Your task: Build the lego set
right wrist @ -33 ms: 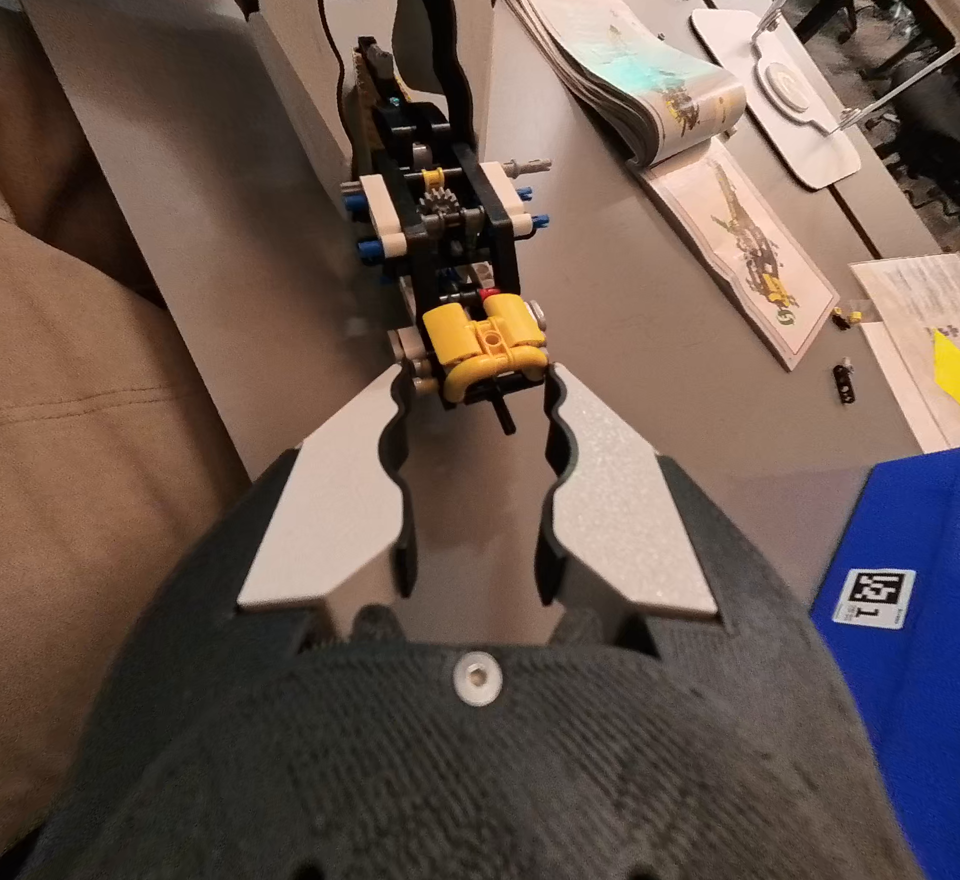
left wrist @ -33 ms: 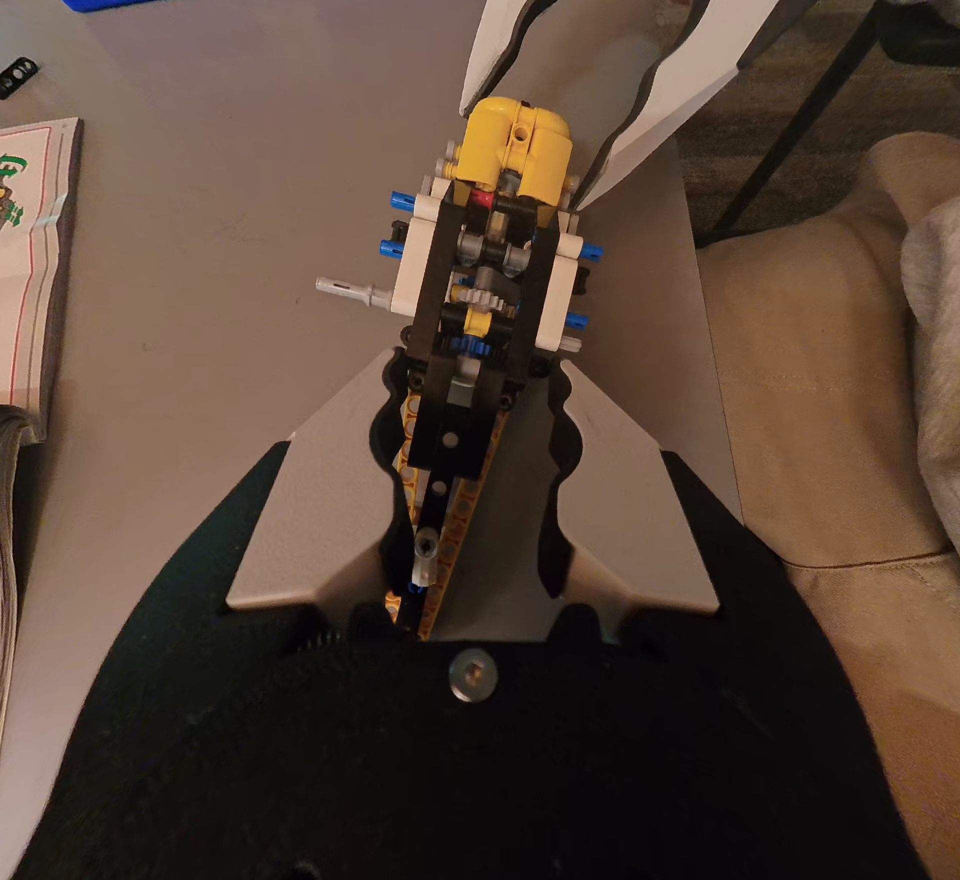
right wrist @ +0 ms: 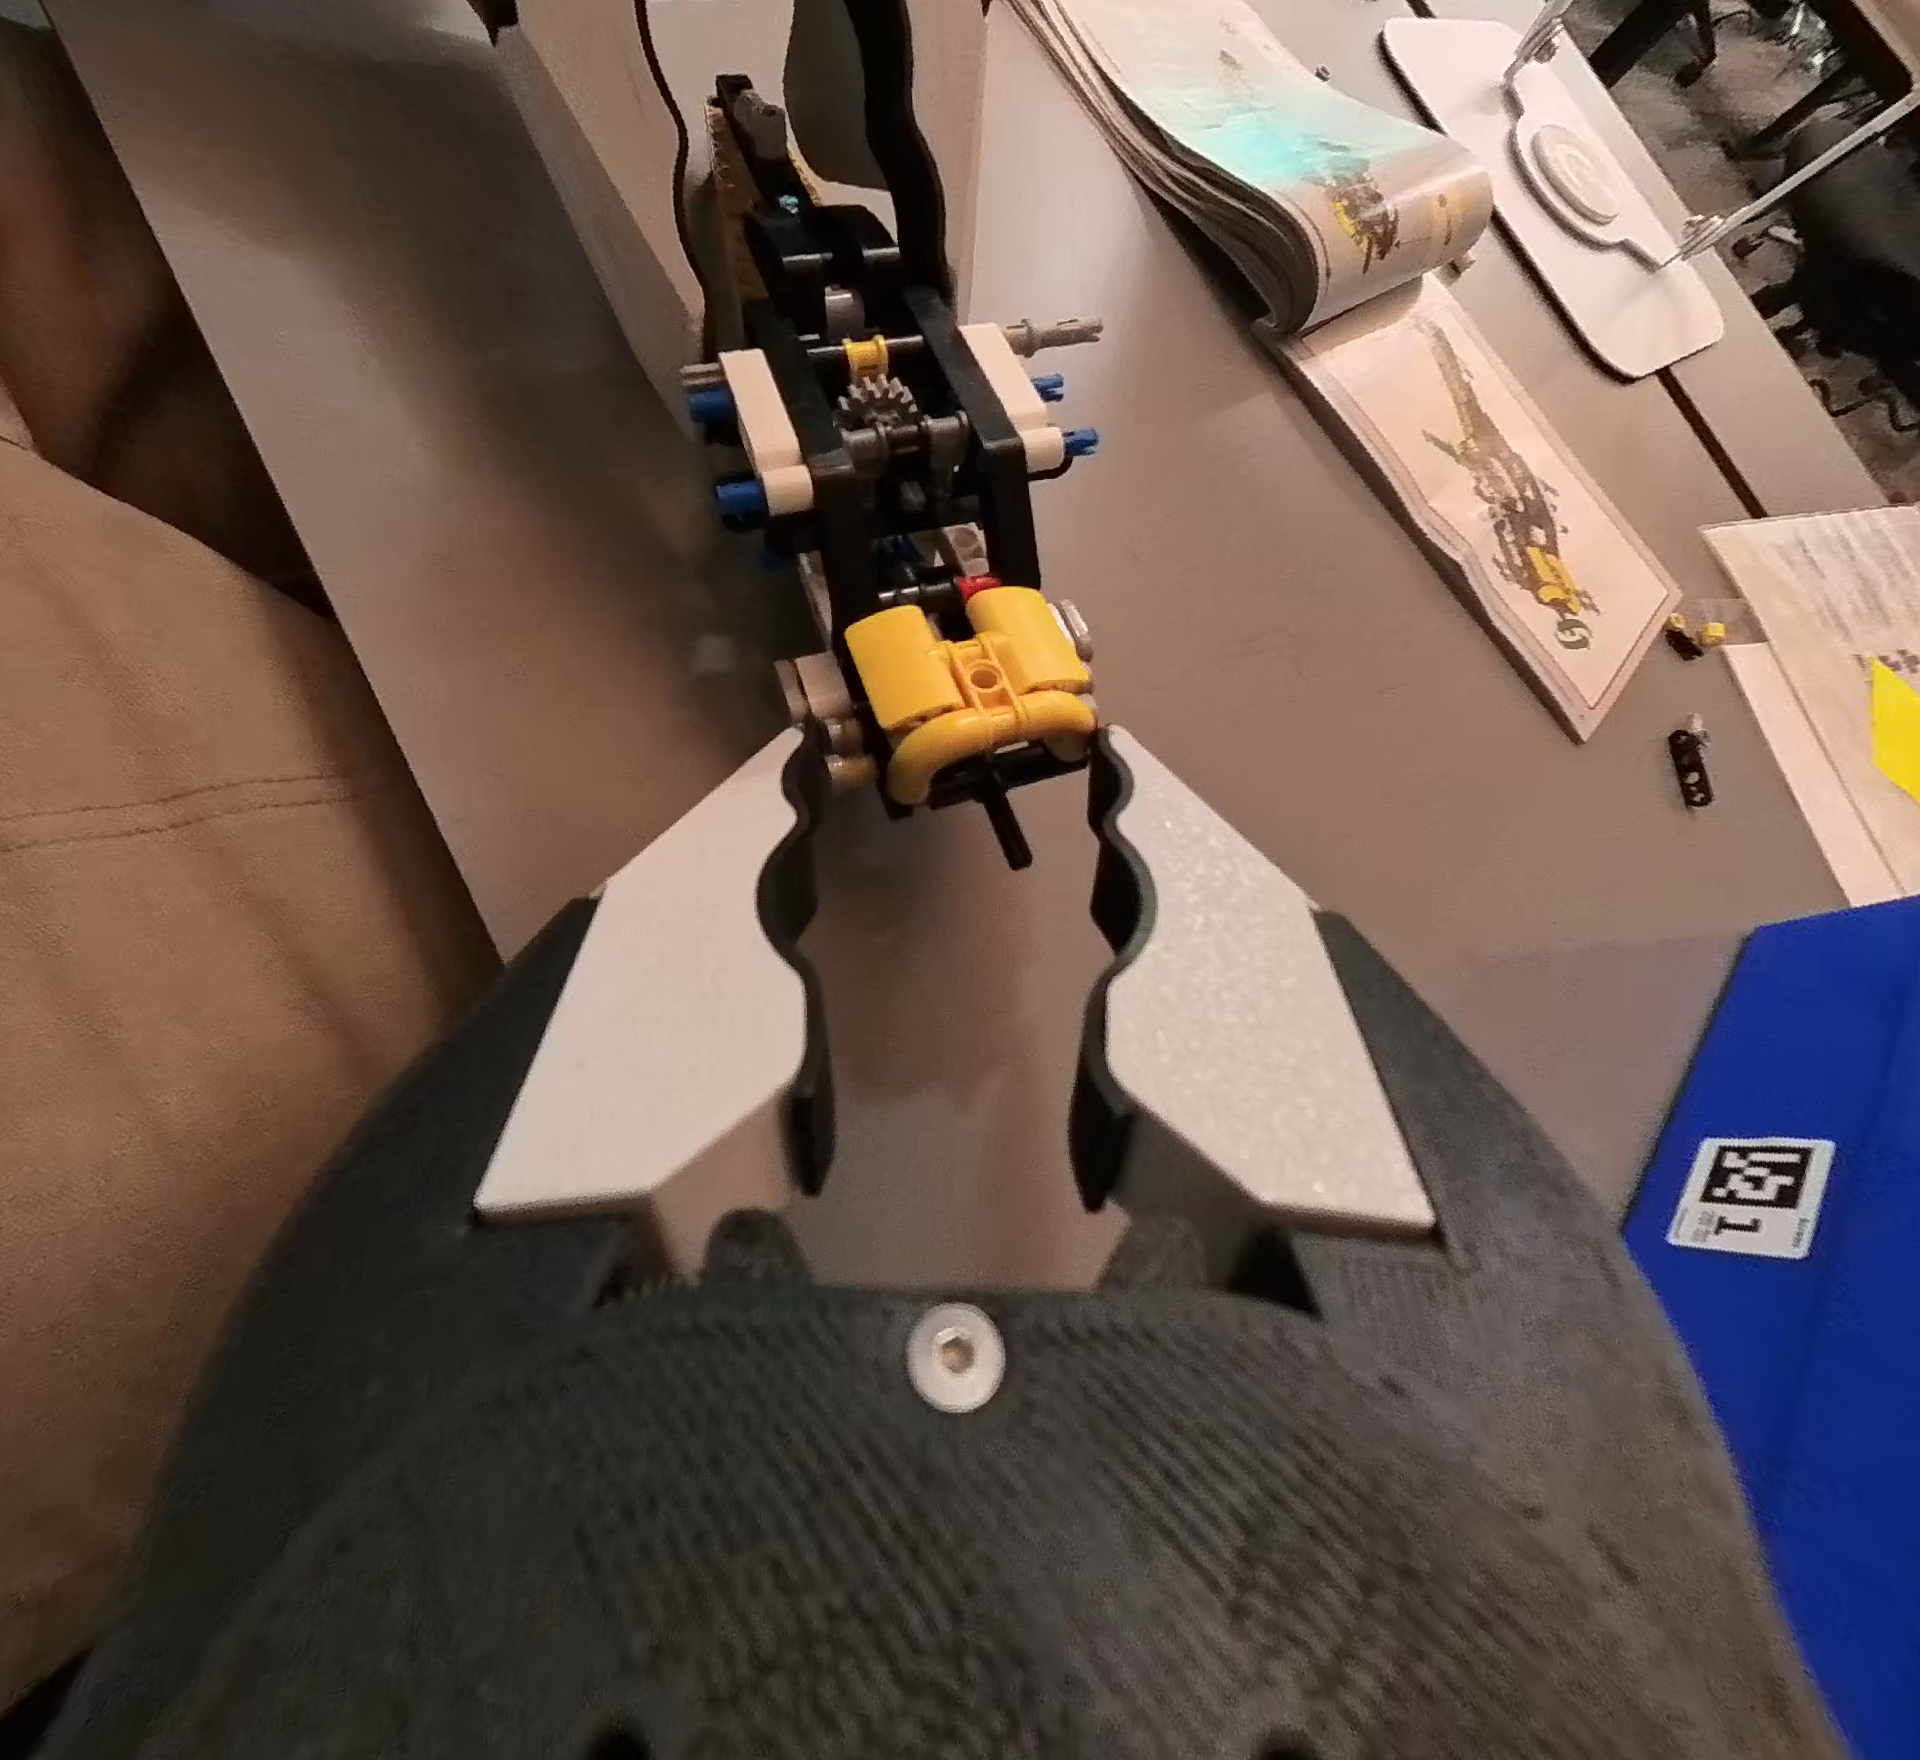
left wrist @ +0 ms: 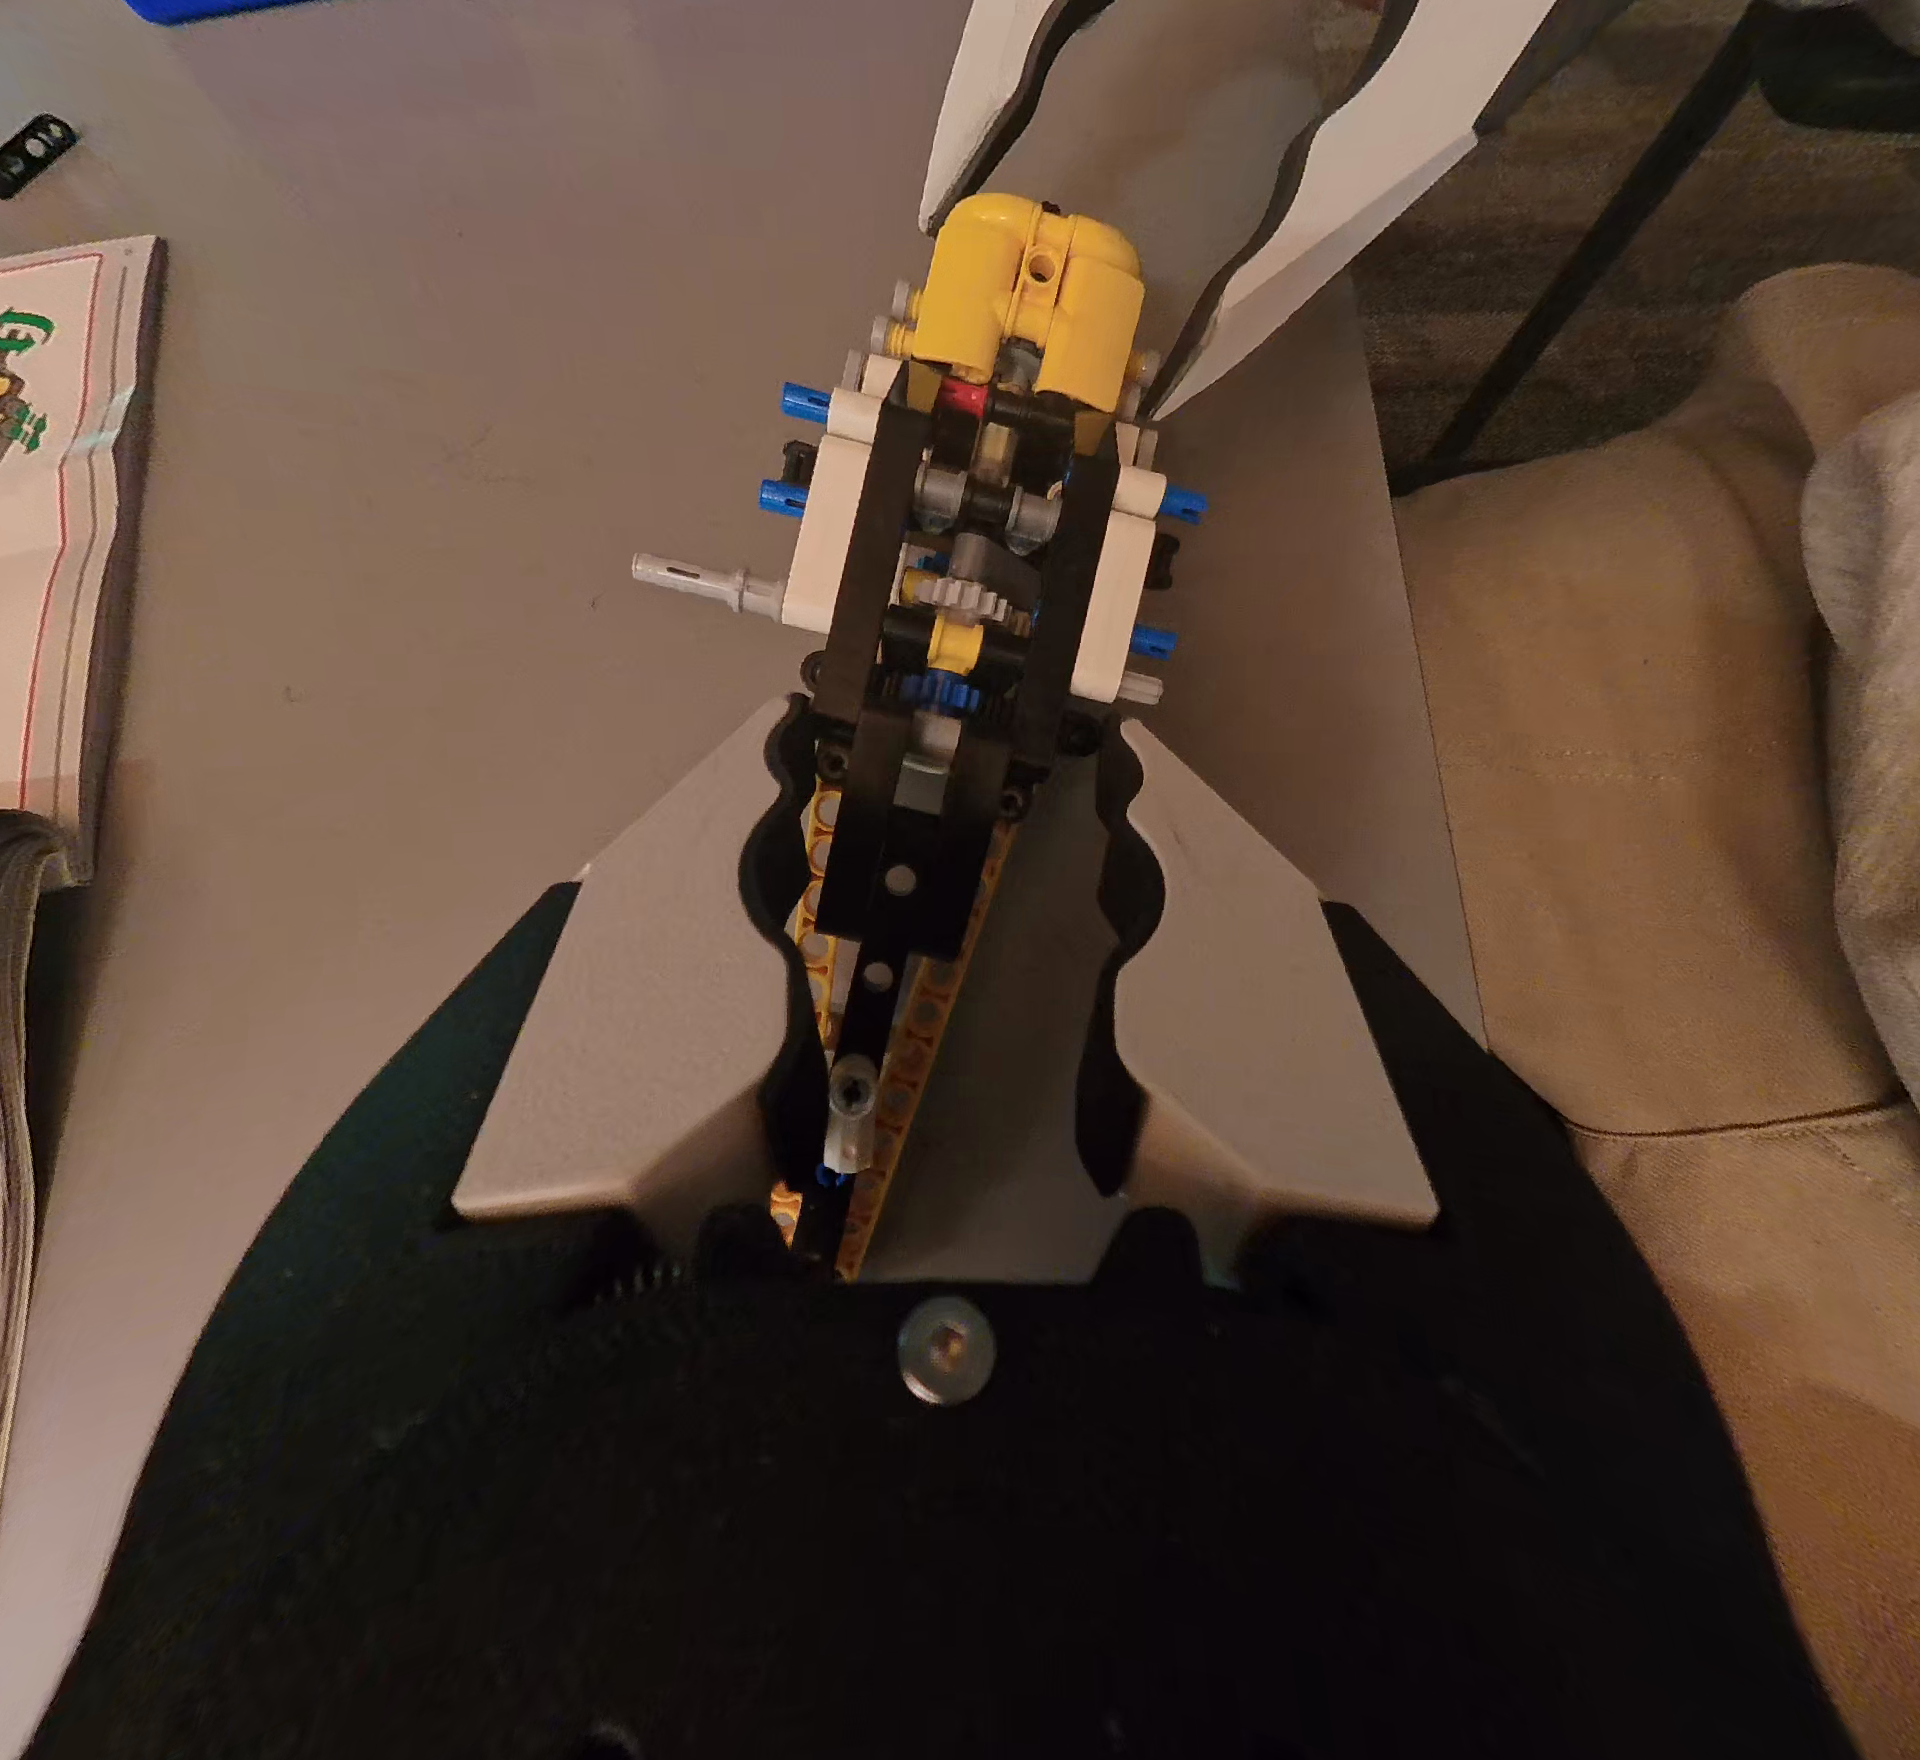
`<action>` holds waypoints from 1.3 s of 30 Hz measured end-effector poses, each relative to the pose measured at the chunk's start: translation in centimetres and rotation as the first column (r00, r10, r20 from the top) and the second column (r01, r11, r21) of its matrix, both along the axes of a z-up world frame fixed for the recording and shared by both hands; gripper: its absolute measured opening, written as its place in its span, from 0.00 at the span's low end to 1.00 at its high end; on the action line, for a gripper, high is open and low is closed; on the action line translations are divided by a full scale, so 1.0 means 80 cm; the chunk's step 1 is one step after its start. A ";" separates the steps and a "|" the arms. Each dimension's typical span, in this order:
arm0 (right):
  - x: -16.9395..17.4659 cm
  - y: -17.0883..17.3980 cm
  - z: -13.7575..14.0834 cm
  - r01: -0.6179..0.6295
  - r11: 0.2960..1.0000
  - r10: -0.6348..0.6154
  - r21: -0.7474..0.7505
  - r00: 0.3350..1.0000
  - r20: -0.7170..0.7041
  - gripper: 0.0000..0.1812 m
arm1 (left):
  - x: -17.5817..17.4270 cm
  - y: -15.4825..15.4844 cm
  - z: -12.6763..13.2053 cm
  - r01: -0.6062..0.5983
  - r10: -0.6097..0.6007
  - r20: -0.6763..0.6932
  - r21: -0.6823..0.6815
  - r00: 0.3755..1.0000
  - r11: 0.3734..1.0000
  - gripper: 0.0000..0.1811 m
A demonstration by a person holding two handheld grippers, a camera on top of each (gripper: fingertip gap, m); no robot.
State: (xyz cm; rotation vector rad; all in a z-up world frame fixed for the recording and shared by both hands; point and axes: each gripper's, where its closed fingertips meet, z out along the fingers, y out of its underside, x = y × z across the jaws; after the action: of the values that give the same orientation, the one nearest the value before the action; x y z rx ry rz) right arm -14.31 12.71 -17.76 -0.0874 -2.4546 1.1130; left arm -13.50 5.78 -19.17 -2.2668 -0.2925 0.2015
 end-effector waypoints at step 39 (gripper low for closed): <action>-0.002 0.002 -0.002 0.061 0.998 -0.061 0.000 0.997 0.053 0.27 | 0.000 -0.002 -0.001 0.000 0.000 0.020 -0.004 1.000 1.000 0.30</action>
State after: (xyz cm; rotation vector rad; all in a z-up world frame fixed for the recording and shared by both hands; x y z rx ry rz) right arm -14.45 12.88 -17.92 -0.1932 -2.4797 1.1000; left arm -13.49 5.65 -19.22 -2.2738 -0.3031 0.1797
